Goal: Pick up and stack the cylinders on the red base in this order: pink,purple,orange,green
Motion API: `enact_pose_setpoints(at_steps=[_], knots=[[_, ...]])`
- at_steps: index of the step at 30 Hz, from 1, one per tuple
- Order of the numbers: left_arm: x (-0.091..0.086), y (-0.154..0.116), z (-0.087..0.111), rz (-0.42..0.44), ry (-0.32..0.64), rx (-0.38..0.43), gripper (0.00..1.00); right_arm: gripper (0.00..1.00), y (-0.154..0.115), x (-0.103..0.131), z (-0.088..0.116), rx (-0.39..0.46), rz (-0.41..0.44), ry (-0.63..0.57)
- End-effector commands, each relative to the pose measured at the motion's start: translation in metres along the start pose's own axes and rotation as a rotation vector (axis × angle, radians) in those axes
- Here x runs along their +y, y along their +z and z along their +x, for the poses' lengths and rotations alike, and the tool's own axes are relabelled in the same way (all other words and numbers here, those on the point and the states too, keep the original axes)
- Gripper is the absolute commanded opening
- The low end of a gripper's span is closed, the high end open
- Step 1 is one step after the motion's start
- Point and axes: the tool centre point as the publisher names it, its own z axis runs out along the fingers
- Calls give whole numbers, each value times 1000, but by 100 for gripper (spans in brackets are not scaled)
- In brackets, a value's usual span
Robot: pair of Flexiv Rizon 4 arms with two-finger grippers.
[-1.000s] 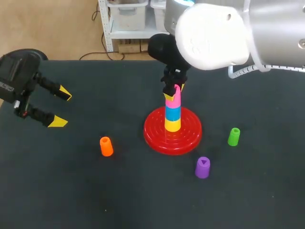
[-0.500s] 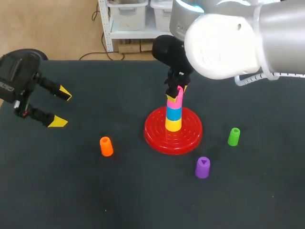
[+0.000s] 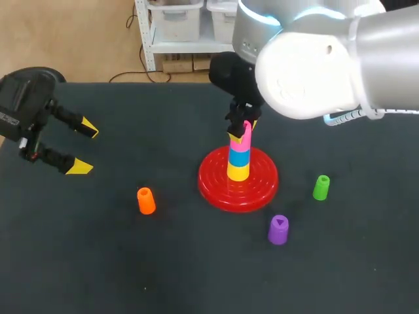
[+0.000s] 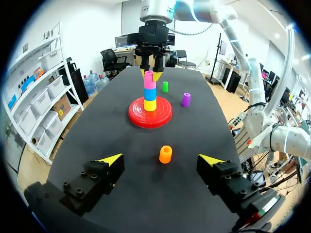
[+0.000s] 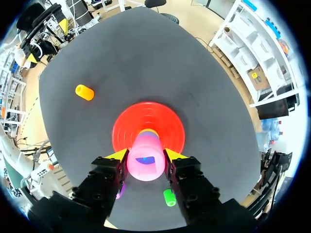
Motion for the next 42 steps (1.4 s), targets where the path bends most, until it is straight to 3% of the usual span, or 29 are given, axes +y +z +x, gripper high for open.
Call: enact_pose_setpoints(at_steps=[1, 8, 9, 10, 17, 22, 30, 37, 42], knots=[[0, 0, 1, 1, 2, -2, 100, 0, 10, 0, -1, 14, -1, -2], [0, 0, 1, 1, 2, -2, 100, 0, 7, -1, -3, 12, 14, 6], [0, 0, 1, 1, 2, -2, 100, 43, 5, -2, -3, 6, 15, 14], [0, 0, 1, 1, 2, -2, 100, 100, 3, -4, -3, -2, 16, 24], [0, 0, 1, 1, 2, -2, 100, 100, -16, -5, -2, -63, 40, 49], [0, 0, 1, 1, 2, -2, 100, 100, -36, -11, 5, -102, 106, 71], [0, 0, 1, 1, 2, -2, 100, 100, -51, -16, 47, -104, 184, 162], [0, 0, 1, 1, 2, -2, 100, 100, -43, -1, 81, -72, 220, 196], [0, 0, 1, 1, 2, -2, 100, 100, -24, 8, 99, -55, 218, 214]])
